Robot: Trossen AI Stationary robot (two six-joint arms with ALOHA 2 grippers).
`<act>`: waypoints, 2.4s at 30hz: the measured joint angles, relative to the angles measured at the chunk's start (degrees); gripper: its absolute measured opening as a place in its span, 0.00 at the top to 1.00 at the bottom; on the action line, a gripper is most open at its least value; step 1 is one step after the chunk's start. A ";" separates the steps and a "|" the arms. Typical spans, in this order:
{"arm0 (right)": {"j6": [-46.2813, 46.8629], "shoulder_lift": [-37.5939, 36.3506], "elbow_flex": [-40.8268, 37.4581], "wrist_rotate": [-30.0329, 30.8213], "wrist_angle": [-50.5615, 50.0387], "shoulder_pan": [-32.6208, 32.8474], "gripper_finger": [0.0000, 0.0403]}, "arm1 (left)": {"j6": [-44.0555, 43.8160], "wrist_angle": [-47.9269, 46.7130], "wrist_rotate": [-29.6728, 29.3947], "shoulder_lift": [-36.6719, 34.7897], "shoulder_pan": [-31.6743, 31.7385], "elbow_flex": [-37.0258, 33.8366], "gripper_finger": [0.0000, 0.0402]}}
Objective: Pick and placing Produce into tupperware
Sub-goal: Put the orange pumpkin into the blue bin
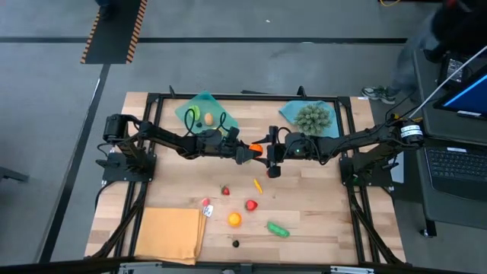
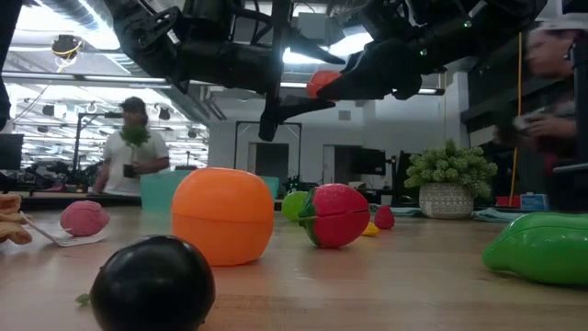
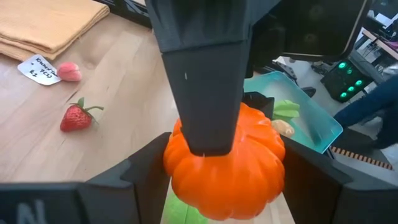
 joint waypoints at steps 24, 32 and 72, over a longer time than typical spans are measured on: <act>-0.04 0.02 -0.02 -0.10 -0.09 0.00 0.34 | 3.81 -1.74 0.88 -0.04 0.00 0.00 0.60; 3.28 0.04 -0.04 -0.22 0.26 0.04 0.24 | 6.38 -1.81 2.32 -0.11 0.46 0.00 0.62; 14.40 -15.61 -3.75 9.87 -15.18 -2.32 0.24 | 36.95 -4.52 15.53 -8.34 13.09 -1.53 0.62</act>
